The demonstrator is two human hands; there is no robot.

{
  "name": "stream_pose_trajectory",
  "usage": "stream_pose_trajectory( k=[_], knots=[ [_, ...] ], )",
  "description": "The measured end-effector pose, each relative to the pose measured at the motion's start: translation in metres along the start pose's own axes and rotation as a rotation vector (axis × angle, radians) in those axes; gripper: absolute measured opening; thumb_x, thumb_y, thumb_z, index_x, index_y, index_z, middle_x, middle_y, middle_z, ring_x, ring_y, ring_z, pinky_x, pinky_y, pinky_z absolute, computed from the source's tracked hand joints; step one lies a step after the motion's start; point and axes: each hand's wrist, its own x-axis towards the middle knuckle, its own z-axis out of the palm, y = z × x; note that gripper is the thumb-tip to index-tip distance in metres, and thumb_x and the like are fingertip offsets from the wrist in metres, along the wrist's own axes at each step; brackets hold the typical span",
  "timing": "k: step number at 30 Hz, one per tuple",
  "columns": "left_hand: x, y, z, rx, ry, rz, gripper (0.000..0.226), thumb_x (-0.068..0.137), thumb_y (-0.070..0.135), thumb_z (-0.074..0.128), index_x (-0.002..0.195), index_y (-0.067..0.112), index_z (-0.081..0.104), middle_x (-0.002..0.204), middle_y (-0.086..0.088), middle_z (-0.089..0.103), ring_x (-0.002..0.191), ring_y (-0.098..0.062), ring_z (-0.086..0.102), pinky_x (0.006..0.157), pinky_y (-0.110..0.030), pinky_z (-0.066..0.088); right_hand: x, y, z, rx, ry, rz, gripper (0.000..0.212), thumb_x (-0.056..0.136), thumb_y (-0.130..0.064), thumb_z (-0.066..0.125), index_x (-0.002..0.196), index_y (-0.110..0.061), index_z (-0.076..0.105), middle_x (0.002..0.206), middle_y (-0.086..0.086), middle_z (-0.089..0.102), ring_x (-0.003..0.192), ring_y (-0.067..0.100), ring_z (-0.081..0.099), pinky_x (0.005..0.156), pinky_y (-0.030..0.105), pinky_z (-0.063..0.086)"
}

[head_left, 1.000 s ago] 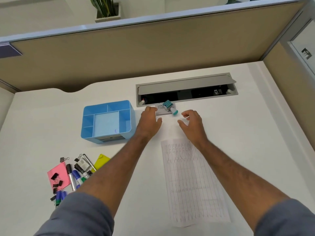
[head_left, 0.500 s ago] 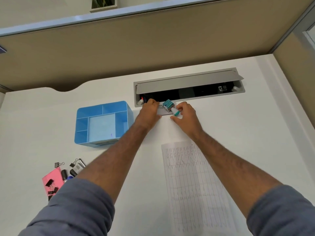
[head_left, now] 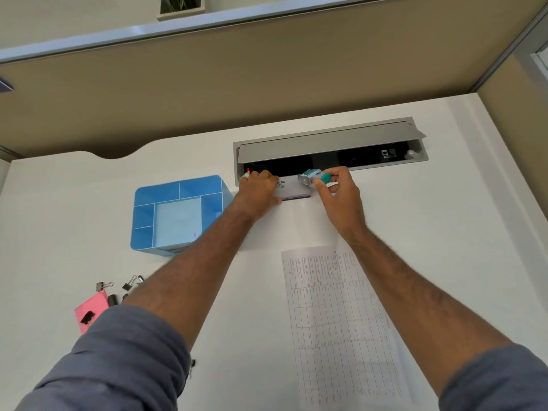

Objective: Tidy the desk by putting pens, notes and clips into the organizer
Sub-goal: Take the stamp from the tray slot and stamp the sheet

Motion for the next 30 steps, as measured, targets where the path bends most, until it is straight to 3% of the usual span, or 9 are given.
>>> stream_pose_trajectory(
  k=[4, 8, 13, 19, 27, 30],
  knots=[
    [0.002, -0.002, -0.006, -0.049, -0.034, 0.016, 0.056, 0.102, 0.037, 0.056, 0.151, 0.014, 0.044, 0.145, -0.011, 0.052, 0.131, -0.031, 0.046, 0.109, -0.046, 0.037, -0.001, -0.003, -0.014, 0.031, 0.071, -0.006, 0.030, 0.100, -0.037, 0.068, 0.123, -0.023, 0.056, 0.110, -0.012, 0.064, 0.085, 0.002, 0.065, 0.062, 0.001, 0.047],
    [0.000, -0.005, -0.010, -0.108, -0.051, 0.044, 0.050, 0.105, 0.034, 0.048, 0.151, 0.014, 0.044, 0.145, -0.011, 0.053, 0.130, -0.031, 0.048, 0.108, -0.046, 0.039, -0.003, -0.004, -0.023, -0.001, 0.075, -0.016, 0.032, 0.100, -0.038, 0.068, 0.126, -0.024, 0.056, 0.114, -0.012, 0.063, 0.089, 0.001, 0.064, 0.073, 0.007, 0.048],
    [0.000, -0.010, -0.013, -0.193, -0.060, 0.059, 0.047, 0.109, 0.033, 0.041, 0.151, 0.014, 0.044, 0.148, -0.010, 0.052, 0.132, -0.031, 0.047, 0.110, -0.044, 0.037, -0.006, -0.001, -0.024, -0.057, 0.049, -0.045, 0.028, 0.099, -0.040, 0.068, 0.122, -0.029, 0.057, 0.118, -0.006, 0.069, 0.093, 0.012, 0.069, 0.076, 0.013, 0.054],
    [0.002, -0.013, -0.009, -0.284, -0.066, 0.046, 0.047, 0.109, 0.037, 0.037, 0.152, 0.018, 0.041, 0.147, -0.009, 0.052, 0.131, -0.030, 0.048, 0.108, -0.043, 0.037, -0.009, 0.000, -0.011, -0.128, -0.037, -0.044, 0.029, 0.098, -0.048, 0.066, 0.120, -0.034, 0.053, 0.112, -0.016, 0.062, 0.090, 0.012, 0.069, 0.069, 0.008, 0.047],
    [0.007, -0.016, -0.009, -0.363, -0.044, 0.007, 0.042, 0.111, 0.038, 0.030, 0.143, 0.019, 0.048, 0.140, -0.009, 0.059, 0.124, -0.029, 0.052, 0.105, -0.047, 0.045, -0.005, -0.009, 0.003, -0.267, -0.072, -0.123, 0.036, 0.097, -0.051, 0.066, 0.122, -0.029, 0.053, 0.104, -0.013, 0.063, 0.081, 0.012, 0.068, 0.071, 0.021, 0.057],
    [0.007, -0.014, -0.012, -0.367, -0.020, -0.026, 0.040, 0.111, 0.039, 0.027, 0.136, 0.019, 0.052, 0.130, -0.010, 0.063, 0.117, -0.028, 0.056, 0.102, -0.049, 0.046, -0.001, -0.012, 0.008, -0.352, -0.077, -0.172, 0.034, 0.097, -0.053, 0.065, 0.117, -0.029, 0.053, 0.098, -0.014, 0.061, 0.074, 0.011, 0.064, 0.063, 0.014, 0.046]
  ],
)
